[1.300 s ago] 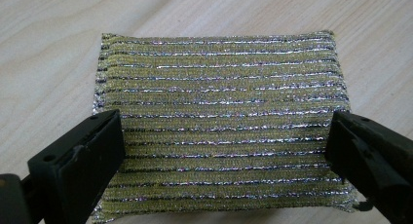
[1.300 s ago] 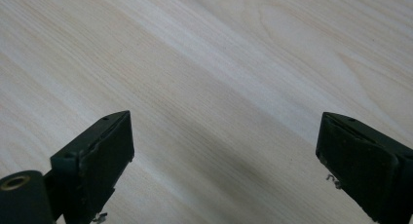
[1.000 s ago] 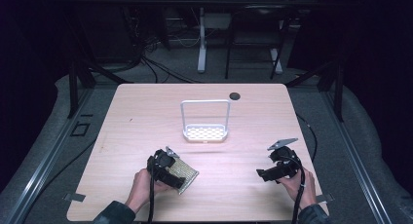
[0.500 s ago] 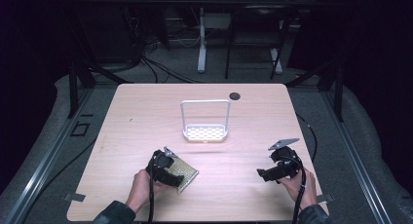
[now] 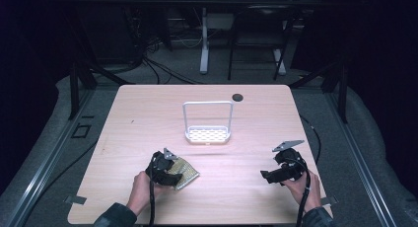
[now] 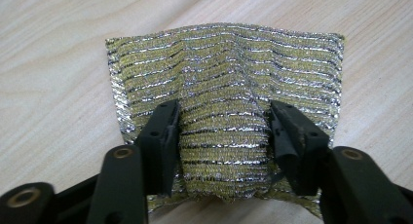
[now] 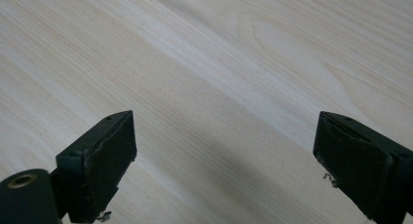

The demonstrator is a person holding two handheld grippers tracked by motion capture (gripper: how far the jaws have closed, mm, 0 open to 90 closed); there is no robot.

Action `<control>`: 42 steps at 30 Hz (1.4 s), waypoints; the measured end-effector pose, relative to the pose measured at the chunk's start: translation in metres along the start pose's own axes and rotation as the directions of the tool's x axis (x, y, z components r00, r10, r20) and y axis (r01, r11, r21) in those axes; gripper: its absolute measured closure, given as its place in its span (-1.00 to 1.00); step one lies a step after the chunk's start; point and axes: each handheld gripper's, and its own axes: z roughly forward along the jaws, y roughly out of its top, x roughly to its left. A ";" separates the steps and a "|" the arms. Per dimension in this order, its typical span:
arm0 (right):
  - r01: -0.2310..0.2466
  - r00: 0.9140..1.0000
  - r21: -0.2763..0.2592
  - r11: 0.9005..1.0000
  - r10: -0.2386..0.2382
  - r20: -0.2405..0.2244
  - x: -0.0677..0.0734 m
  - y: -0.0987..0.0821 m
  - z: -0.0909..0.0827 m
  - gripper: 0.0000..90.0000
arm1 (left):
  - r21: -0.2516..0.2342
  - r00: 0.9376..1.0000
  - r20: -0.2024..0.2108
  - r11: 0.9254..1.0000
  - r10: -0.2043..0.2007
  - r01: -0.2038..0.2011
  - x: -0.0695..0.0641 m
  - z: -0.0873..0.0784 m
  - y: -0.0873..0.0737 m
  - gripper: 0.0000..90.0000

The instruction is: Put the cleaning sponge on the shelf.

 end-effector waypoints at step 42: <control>-0.002 1.000 0.007 1.000 0.001 0.014 -0.005 -0.001 0.000 -0.81 | -0.112 0.999 0.035 0.993 0.037 -0.033 -0.012 -0.018 0.008 0.30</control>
